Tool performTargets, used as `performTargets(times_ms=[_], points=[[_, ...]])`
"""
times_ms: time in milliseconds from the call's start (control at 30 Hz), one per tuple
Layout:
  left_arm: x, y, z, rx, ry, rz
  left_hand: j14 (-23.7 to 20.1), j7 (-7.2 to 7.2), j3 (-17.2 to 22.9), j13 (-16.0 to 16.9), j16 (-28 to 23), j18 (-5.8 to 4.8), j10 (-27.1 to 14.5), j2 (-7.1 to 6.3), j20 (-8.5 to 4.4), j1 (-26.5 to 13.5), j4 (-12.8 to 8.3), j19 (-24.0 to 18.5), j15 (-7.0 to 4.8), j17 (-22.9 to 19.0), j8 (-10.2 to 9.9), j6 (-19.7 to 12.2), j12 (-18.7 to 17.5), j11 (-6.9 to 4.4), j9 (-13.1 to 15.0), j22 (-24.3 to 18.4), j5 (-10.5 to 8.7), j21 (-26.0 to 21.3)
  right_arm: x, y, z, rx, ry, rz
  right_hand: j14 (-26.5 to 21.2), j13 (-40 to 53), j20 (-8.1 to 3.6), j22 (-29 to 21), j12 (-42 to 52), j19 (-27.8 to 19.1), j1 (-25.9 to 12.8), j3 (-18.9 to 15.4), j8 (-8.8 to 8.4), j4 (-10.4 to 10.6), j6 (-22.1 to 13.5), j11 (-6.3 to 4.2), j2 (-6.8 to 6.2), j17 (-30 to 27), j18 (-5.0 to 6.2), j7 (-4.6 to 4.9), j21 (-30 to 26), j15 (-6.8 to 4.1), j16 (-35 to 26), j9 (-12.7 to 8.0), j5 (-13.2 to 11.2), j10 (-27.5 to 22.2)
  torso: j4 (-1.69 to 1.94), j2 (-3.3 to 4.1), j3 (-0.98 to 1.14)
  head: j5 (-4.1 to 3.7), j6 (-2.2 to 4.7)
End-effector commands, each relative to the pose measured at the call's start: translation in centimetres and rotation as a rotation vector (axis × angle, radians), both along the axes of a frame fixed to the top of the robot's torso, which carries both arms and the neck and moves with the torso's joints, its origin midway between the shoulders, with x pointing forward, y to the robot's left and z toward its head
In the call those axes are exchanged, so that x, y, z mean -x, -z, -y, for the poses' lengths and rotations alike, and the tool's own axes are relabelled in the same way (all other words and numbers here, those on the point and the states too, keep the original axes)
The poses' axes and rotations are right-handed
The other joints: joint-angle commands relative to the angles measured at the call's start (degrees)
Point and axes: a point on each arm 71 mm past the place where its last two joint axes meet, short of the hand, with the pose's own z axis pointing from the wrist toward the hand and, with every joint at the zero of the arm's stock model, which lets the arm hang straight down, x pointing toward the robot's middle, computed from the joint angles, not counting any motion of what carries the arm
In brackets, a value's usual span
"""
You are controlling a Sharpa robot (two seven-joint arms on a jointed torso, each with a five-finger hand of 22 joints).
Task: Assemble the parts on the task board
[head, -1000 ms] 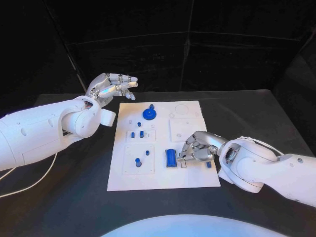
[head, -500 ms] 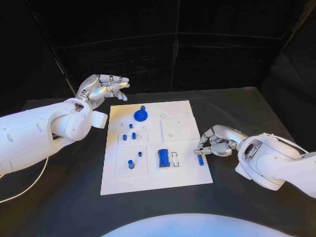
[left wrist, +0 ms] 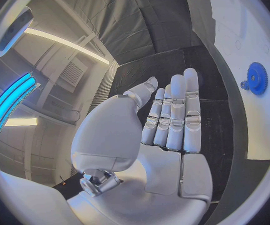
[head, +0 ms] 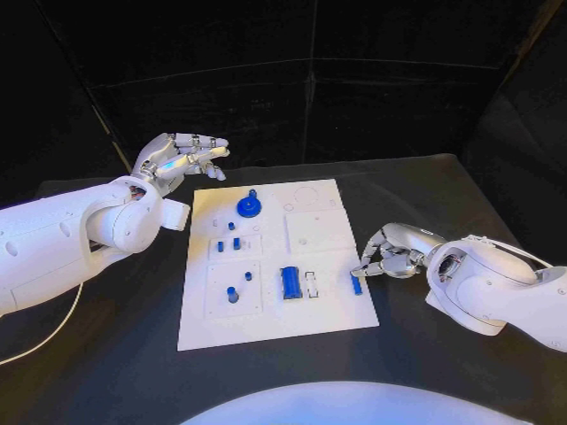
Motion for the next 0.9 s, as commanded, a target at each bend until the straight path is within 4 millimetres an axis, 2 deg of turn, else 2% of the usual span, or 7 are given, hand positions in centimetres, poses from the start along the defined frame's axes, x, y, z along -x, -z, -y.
performTargets(times_ms=[33, 167, 300, 500, 900], points=[[0.0, -0.1, 0.1, 0.006, 0.008, 0.004, -0.3, -0.20, -0.2, 0.0, 0.1, 0.80, -0.3, 0.35, 0.22, -0.1, -0.2, 0.0, 0.17, -0.1, 0.2, -0.2, 0.4, -0.01, 0.0, -0.1, 0.16, -0.3, 0.1, 0.3, 0.0, 0.077, -0.024, -0.025, 3.3, -4.4, -0.19, 0.3, 0.0, 0.5, -0.5, -0.6, -0.12, 0.2, 0.9, -0.46, -0.24, 1.6, -0.05, -0.07, -0.1, -0.24, 0.0, 0.2, -0.8, 0.1, 0.12, 0.02, -0.03, 0.01, -0.06], [0.0, -0.1, 0.0, 0.006, 0.008, 0.004, -0.3, -0.20, -0.2, 0.0, 0.1, 0.80, -0.3, 0.35, 0.22, -0.1, -0.2, 0.0, 0.17, -0.1, 0.2, -0.2, 0.4, -0.01, 0.0, -0.1, 0.16, -0.3, 0.0, 0.6, -0.2, 0.093, -0.031, -0.043, 3.3, -4.3, -0.29, 0.4, 0.0, 0.6, -0.5, -0.8, 0.02, 0.3, 1.4, -0.59, -0.31, 1.7, -0.07, -0.24, -0.1, -0.36, 0.0, 0.3, -1.3, 0.2, -0.05, 0.00, 0.00, -0.02, -0.11], [0.0, -0.1, 0.1, 0.006, 0.009, 0.004, -0.4, -0.17, -0.3, 0.0, 0.2, 0.78, -0.3, 0.44, 0.22, 0.0, -0.1, 0.0, 0.19, -0.2, 0.3, -0.2, 0.5, 0.01, 0.0, -0.2, 0.15, -0.4, -0.1, 0.7, -0.4, 0.102, -0.039, -0.043, 3.3, -4.4, -0.32, 0.3, 0.0, 0.6, -0.5, -0.9, 0.05, 0.3, 1.5, -0.63, -0.35, 1.6, -0.07, -0.27, -0.1, -0.38, -0.1, 0.3, -1.4, 0.2, -0.01, 0.03, 0.08, -0.03, -0.12], [0.0, -0.1, 0.1, 0.006, 0.010, 0.004, -0.4, -0.17, -0.3, 0.0, 0.2, 0.78, -0.3, 0.45, 0.22, 0.0, -0.1, 0.1, 0.19, -0.2, 0.3, -0.2, 0.5, 0.02, 0.0, -0.2, 0.15, -0.4, -0.2, 0.9, -0.8, 0.115, -0.052, -0.051, 3.3, -4.4, -0.38, 0.3, -0.1, 0.6, -0.2, -0.8, 0.11, 0.2, 1.7, -0.71, -0.34, 1.6, -0.06, -0.37, -0.2, -0.45, -0.1, 0.4, -1.5, 0.2, 0.08, -0.01, 0.01, -0.08, -0.18], [0.0, -0.1, 0.1, 0.006, 0.010, 0.004, -0.4, -0.17, -0.3, 0.0, 0.2, 0.78, -0.3, 0.45, 0.22, 0.0, -0.1, 0.1, 0.19, -0.2, 0.3, -0.2, 0.5, 0.02, 0.0, -0.2, 0.15, -0.4, 0.0, 2.1, -1.8, 0.148, -0.075, -0.088, 3.4, -4.3, -0.65, 0.3, -0.1, 0.7, 2.4, -0.3, 0.16, -1.4, 2.1, -0.99, -0.30, 1.7, -0.09, -0.63, -0.2, -0.72, -0.1, 0.7, -1.0, 0.3, 0.14, -0.02, -0.05, -0.11, -0.07]])
